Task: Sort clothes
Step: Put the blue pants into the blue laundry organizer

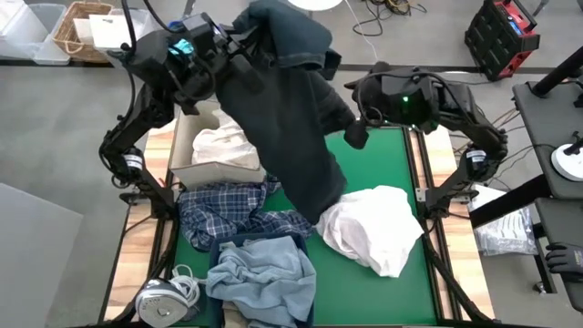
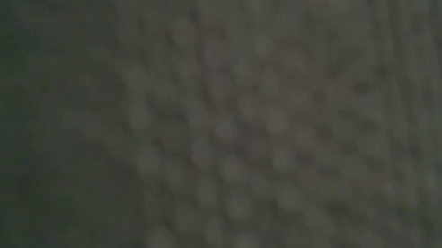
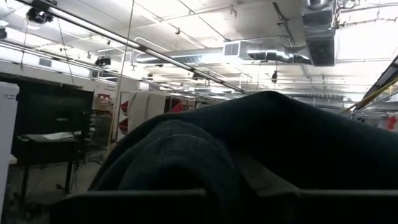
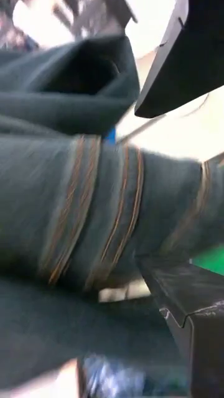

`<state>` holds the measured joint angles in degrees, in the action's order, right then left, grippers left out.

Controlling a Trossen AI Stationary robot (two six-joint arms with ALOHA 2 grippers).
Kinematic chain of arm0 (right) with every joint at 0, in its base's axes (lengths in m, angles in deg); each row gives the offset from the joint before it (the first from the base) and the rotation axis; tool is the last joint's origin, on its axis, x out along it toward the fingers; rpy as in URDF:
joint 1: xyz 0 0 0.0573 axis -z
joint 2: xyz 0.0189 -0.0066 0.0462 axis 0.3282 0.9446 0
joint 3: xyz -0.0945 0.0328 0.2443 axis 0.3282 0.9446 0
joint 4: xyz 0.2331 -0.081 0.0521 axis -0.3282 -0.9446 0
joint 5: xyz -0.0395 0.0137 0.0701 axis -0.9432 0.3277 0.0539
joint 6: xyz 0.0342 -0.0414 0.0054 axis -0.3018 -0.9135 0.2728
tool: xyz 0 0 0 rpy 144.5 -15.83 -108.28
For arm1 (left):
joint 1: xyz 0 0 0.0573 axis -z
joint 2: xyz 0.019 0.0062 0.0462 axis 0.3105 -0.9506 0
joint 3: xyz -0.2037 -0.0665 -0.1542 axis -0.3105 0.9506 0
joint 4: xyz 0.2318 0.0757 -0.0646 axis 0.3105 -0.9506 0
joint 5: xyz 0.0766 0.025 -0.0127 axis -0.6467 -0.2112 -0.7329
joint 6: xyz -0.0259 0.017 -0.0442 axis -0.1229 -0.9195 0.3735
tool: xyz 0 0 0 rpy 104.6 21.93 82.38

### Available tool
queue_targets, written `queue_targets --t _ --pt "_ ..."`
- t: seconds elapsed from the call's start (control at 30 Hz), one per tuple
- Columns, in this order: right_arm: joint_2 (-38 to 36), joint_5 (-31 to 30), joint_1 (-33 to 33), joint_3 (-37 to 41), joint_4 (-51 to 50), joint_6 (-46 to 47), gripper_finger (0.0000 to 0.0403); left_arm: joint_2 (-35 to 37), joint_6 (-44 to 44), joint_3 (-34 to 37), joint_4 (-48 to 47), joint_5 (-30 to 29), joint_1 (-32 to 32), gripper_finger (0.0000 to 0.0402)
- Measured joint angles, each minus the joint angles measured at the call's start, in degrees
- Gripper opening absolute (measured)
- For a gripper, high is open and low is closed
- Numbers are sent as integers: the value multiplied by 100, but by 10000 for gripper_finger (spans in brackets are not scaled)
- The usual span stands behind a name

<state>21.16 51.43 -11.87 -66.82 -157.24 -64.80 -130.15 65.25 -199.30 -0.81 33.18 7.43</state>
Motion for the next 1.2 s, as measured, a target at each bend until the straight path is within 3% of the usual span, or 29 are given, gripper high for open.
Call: queue_targets --t 0.23,0.4,0.53,0.73,0.77,0.93,1.2 --pt "38 761 -6 79 417 415 362 -59 338 7 -45 366 11 0" --pt "255 773 -52 196 882 389 308 -149 568 7 -50 478 9 0" --pt "430 771 -52 205 1279 328 232 -162 703 7 -35 863 11 0" --pt "509 775 -62 205 1460 265 42 -113 722 4 -191 848 11 6" --pt "489 775 -84 207 1452 234 29 -77 722 0 -300 759 11 13" --pt "333 810 -98 208 1410 302 14 111 720 -13 -1033 597 -65 66" --pt "69 619 -105 78 1306 341 11 428 647 -13 -2582 598 -230 189"
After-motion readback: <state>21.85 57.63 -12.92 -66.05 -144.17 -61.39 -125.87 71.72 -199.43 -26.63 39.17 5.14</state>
